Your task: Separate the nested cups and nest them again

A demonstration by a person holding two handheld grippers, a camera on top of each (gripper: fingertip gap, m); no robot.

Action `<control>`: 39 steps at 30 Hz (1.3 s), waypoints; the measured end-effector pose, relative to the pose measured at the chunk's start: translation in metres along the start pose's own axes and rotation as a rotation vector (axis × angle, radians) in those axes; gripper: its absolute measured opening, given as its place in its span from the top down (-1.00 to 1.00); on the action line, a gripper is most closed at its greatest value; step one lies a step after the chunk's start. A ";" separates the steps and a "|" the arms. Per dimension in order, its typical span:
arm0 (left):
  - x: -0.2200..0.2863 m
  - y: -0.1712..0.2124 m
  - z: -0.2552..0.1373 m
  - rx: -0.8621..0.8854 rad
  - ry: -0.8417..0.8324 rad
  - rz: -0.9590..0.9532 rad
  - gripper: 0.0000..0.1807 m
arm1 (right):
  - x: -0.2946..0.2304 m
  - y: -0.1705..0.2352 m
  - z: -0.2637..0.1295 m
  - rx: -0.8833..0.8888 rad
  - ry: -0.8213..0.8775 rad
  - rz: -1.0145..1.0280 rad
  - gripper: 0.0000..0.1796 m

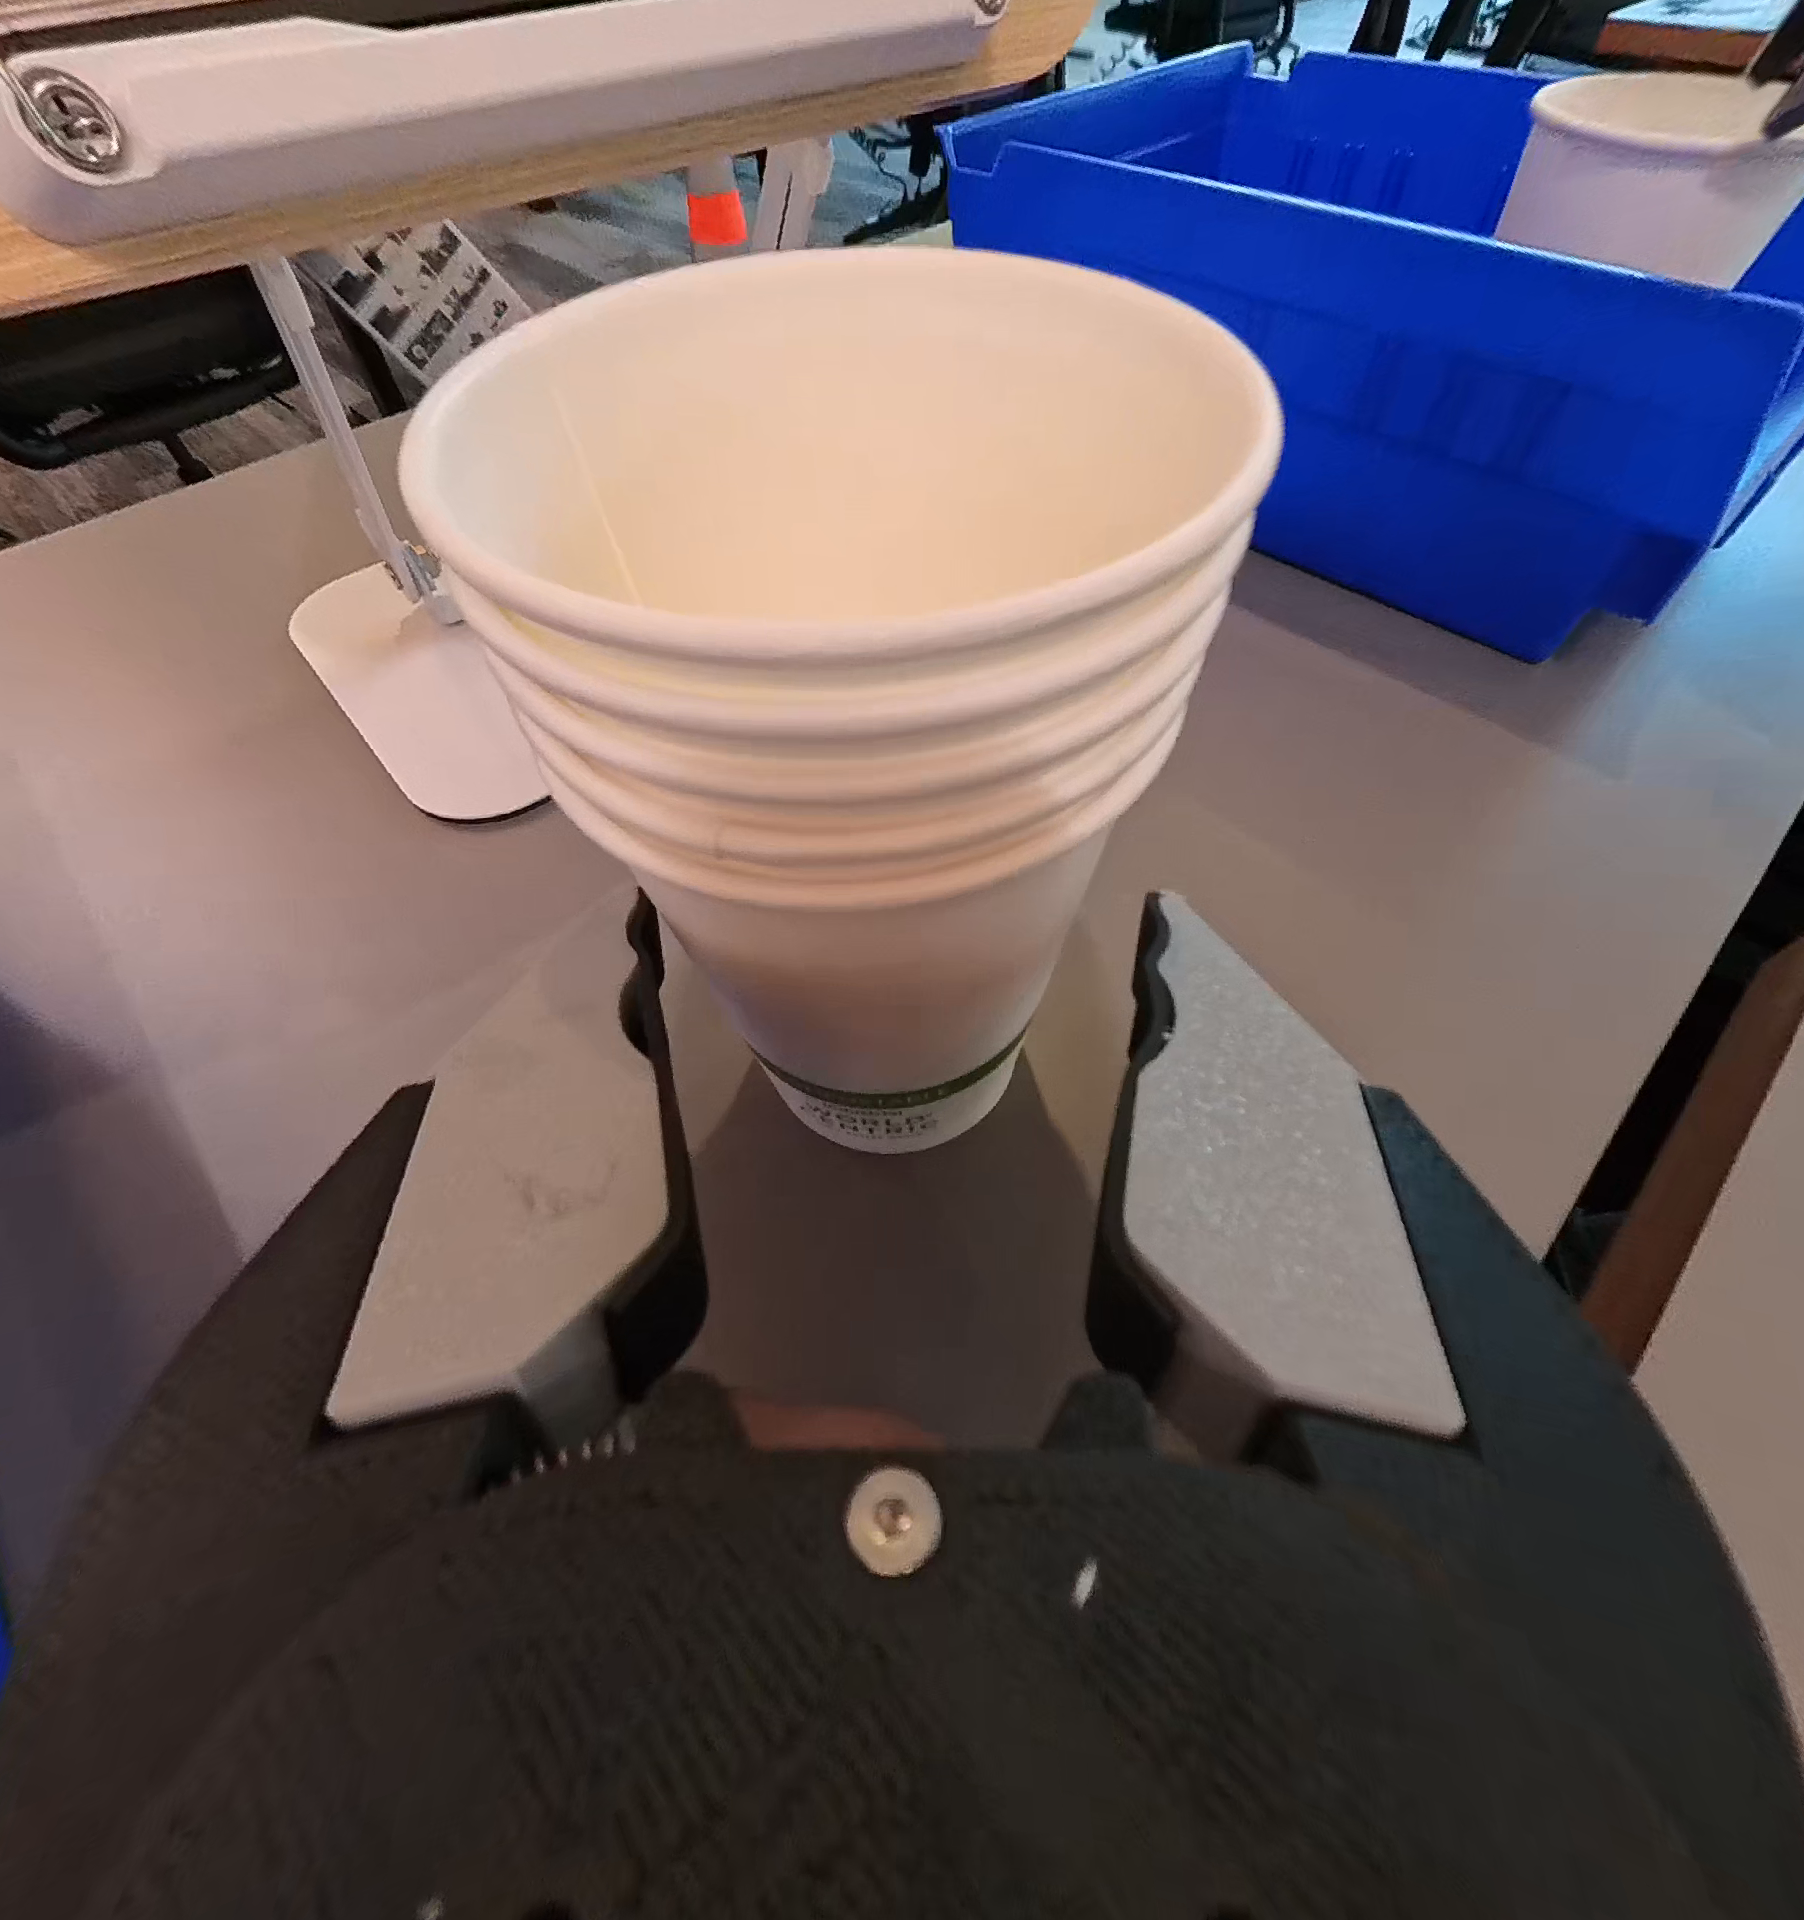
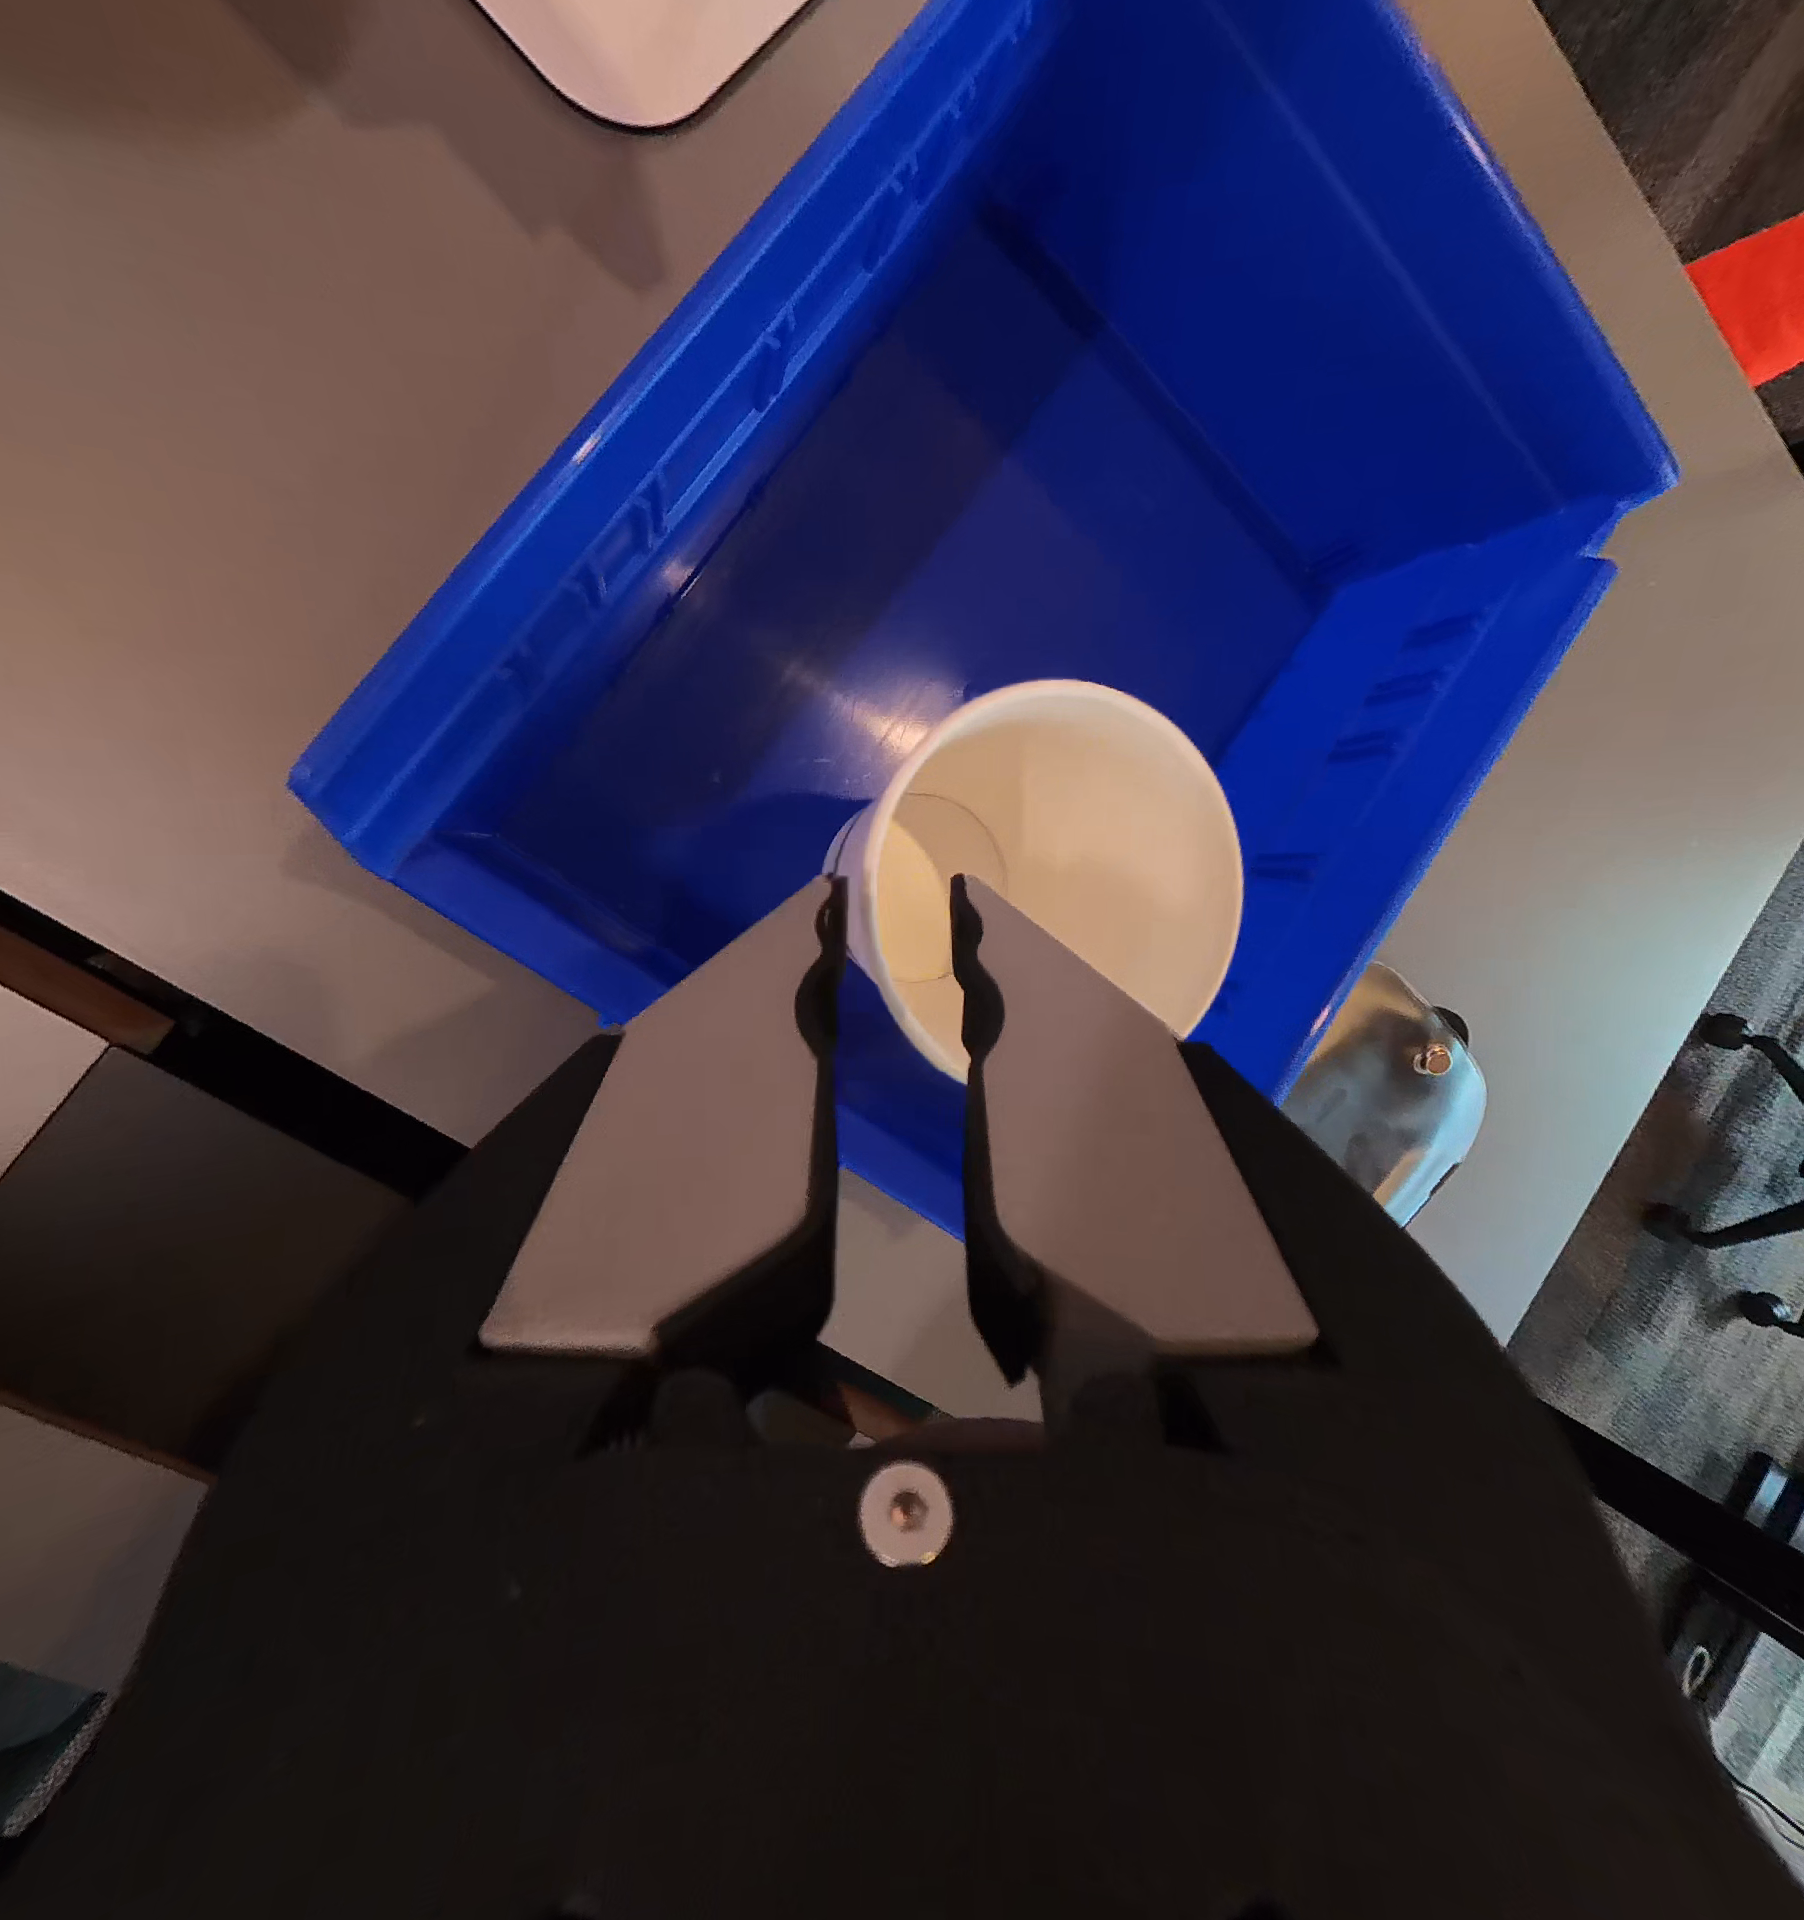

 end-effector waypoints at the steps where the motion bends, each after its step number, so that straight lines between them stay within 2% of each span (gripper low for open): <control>1: 0.000 0.001 0.001 -0.004 0.003 0.000 0.00 | -0.001 0.000 -0.002 0.007 -0.002 -0.001 0.81; 17: -0.006 -0.002 0.016 0.004 0.058 -0.066 -0.01 | -0.043 -0.006 -0.056 0.237 -0.106 -0.074 0.84; 24: -0.009 -0.001 0.016 0.012 0.062 -0.066 0.03 | -0.078 -0.021 -0.072 0.335 -0.203 -0.120 0.89; 32: -0.011 -0.005 0.010 0.053 0.077 -0.051 0.05 | -0.128 -0.048 -0.071 0.346 -0.246 -0.239 0.90; 39: -0.011 -0.004 0.009 0.067 0.105 -0.063 0.05 | -0.163 -0.067 -0.044 0.298 -0.311 -0.278 0.90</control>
Point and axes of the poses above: each gripper's, where its closed fingertips meet, z out along the fingers, y out of its underside, x = y × z across the jaws, the point moved 7 cm from there along -z, back along the fingers, and after that the axes turned 12 degrees about z, right-handed, at the moved point
